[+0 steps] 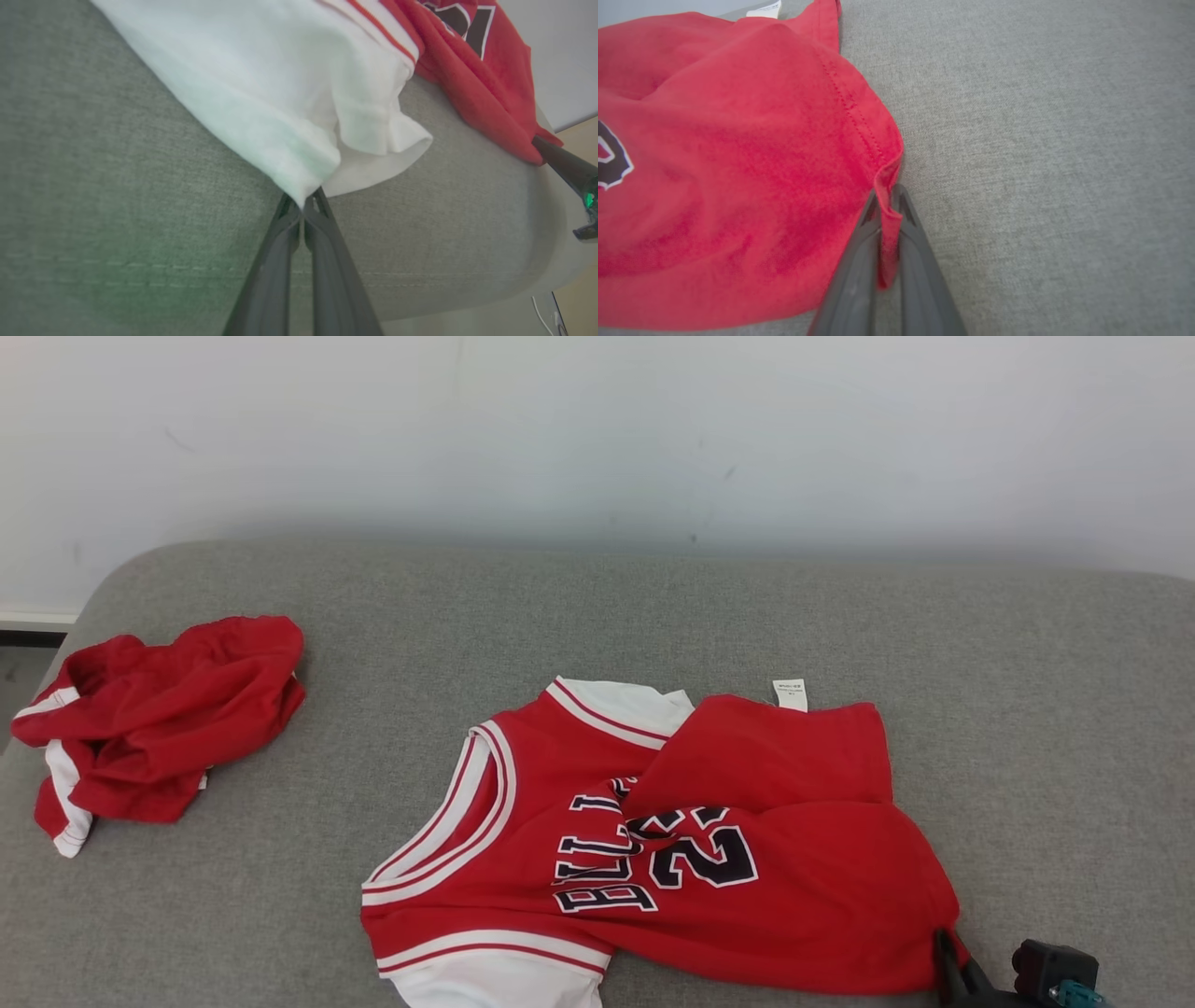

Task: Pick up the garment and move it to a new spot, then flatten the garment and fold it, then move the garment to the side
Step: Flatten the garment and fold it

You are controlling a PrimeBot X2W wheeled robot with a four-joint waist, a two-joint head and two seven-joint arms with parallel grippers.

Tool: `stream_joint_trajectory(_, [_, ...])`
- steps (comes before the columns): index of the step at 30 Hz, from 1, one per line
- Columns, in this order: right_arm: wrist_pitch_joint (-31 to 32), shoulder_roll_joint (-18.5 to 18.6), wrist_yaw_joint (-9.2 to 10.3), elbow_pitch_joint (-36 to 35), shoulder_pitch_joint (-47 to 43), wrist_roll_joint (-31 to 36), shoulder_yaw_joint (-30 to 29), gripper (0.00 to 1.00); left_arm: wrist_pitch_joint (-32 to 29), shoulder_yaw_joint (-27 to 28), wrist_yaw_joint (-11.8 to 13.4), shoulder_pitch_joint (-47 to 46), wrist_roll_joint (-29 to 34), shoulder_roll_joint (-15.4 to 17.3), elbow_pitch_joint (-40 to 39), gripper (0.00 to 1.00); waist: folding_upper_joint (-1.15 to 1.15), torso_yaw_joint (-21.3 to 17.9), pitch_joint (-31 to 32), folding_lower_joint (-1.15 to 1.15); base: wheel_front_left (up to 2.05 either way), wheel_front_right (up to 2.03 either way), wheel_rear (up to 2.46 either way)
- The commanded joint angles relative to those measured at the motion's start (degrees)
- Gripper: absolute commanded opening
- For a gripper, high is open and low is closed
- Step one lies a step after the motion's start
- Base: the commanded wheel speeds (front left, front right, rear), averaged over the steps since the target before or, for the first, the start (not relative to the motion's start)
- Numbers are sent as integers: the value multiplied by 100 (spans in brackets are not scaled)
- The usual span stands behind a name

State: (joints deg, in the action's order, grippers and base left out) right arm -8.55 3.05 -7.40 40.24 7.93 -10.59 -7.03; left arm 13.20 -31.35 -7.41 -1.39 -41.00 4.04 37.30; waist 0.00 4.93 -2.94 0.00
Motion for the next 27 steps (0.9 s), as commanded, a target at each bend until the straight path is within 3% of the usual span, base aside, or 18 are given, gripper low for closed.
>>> stream_joint_trajectory(1, [23, -19, -16, 92, -140, -32, 22, 0, 21, -60, -6, 20, -4, -81, 49, 0, 0, 12, 44, 0, 0, 0, 0])
stream_joint_trajectory(7, [-1, -11, -16, -287, -326, -389, 29, 0, 180, 333, 0, 180, -165, 155, -301, 0, 0, 55, 234, 0, 0, 0, 0])
stream_joint_trajectory(16, [636, -9, -16, -1623, -737, -1164, 139, 0, 198, 989, 206, 465, 322, 600, -1833, 0, 0, 62, 211, 0, 0, 0, 0])
stream_joint_trajectory(22, [1112, -10, -16, -2176, -67, -1343, -5, 0, -164, 1002, 139, -593, 616, 1091, -2373, 0, 0, 22, -158, 0, 0, 0, 0])
stream_joint_trajectory(27, [1531, 70, -16, -2181, 1195, -1281, 135, 0, -708, 972, 32, -2124, 766, 1598, -2490, 0, 0, -82, -695, 0, 0, 0, 0])
